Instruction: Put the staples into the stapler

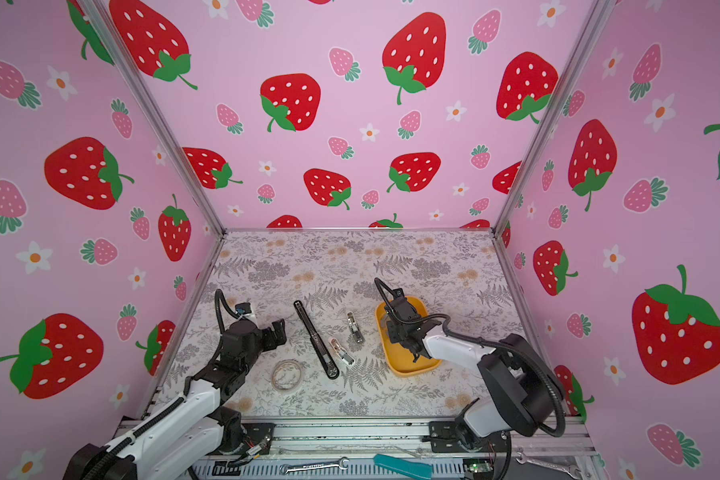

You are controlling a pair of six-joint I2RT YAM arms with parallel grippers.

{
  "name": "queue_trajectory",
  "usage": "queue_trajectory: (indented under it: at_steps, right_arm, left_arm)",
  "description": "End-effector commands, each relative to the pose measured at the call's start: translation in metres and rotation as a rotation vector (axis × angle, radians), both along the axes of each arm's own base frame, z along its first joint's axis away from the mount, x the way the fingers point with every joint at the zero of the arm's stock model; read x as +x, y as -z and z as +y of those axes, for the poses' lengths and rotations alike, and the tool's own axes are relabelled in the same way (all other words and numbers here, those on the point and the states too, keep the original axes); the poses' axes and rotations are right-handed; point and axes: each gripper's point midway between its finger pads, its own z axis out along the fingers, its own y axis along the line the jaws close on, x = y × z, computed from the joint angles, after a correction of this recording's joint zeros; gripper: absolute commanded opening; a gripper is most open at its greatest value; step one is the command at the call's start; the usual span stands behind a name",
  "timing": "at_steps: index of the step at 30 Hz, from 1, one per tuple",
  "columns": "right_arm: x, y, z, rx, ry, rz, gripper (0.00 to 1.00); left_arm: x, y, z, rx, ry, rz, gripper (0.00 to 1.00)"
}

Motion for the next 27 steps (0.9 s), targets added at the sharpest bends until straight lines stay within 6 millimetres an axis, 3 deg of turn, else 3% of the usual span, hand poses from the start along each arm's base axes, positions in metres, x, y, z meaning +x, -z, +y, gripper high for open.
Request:
queue_trajectory:
  at_steps: [1, 7, 14, 24, 27]
  right_arm:
    - [-0.002, -0.025, -0.006, 0.022, -0.002, -0.074, 0.13]
    - [-0.010, -0.062, 0.021, 0.164, -0.124, -0.155, 0.13]
    - [-0.020, -0.086, 0.080, 0.191, -0.321, -0.230, 0.13]
    - [-0.045, -0.061, 0.134, 0.209, -0.470, -0.180, 0.13]
    - [-0.047, -0.050, 0.139, 0.182, -0.466, -0.162, 0.13]
  left_arm:
    - [0.005, -0.011, -0.003, -0.021, -0.004, -0.005, 0.99]
    - [0.007, -0.009, -0.005, -0.019, 0.003, 0.010, 0.99]
    - [0.006, -0.010, -0.004, -0.020, 0.000, 0.007, 0.99]
    - [0.006, -0.009, -0.006, -0.025, 0.009, 0.014, 0.99]
    - [0.006, -0.009, -0.006, -0.026, 0.009, 0.013, 0.99]
